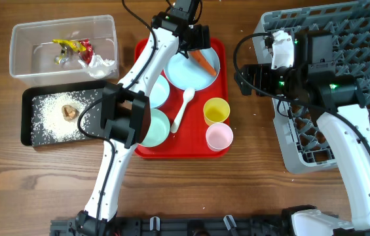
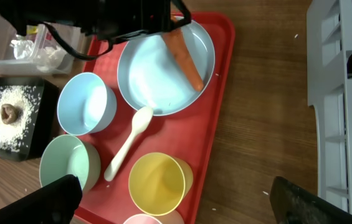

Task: Sort waste into correct bins and load items into the dishwasher rack
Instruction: 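Grasp the orange carrot from the blue plate with the left gripper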

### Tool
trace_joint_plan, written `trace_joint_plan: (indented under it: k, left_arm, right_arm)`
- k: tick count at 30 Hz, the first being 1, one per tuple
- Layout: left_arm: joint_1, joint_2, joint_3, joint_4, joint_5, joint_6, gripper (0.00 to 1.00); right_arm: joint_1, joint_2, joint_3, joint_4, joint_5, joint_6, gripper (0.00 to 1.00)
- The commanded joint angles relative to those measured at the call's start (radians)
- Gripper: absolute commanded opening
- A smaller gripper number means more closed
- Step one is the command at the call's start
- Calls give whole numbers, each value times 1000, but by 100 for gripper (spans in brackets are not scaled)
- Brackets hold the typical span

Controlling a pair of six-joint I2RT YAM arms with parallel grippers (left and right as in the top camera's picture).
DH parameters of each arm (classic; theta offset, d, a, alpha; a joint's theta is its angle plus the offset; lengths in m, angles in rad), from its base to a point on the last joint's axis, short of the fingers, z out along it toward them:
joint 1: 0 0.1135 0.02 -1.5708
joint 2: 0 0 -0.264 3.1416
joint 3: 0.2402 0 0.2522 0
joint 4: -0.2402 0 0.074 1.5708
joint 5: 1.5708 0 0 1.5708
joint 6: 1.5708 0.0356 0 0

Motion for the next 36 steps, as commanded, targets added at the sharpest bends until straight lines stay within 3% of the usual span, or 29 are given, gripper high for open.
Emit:
trace_joint_plan:
  k: [1,5,14,18,27,36]
  left_arm:
    - [-10,60,12,30,20,-95,90]
    - [-39,67,0,29,18,-98,88]
    - [-81,68,-8,-93,-147,-97,72]
    - [-78,68,-8,-98,-166,-97,34]
    - [-72,64,-6,-111,-186,-36,5]
    - [-56,-111,-5,-219,-183,18,6]
  right_arm:
    - [3,-9,20,-1,11,11,100]
    - [3,-9,20,0,24,11,100]
    - [3,1,20,-8,25,12,100]
    - [3,2,20,-18,26,10,100]
    - [3,6,20,-25,26,11,100]
    - [3,8,20,-18,26,10,100]
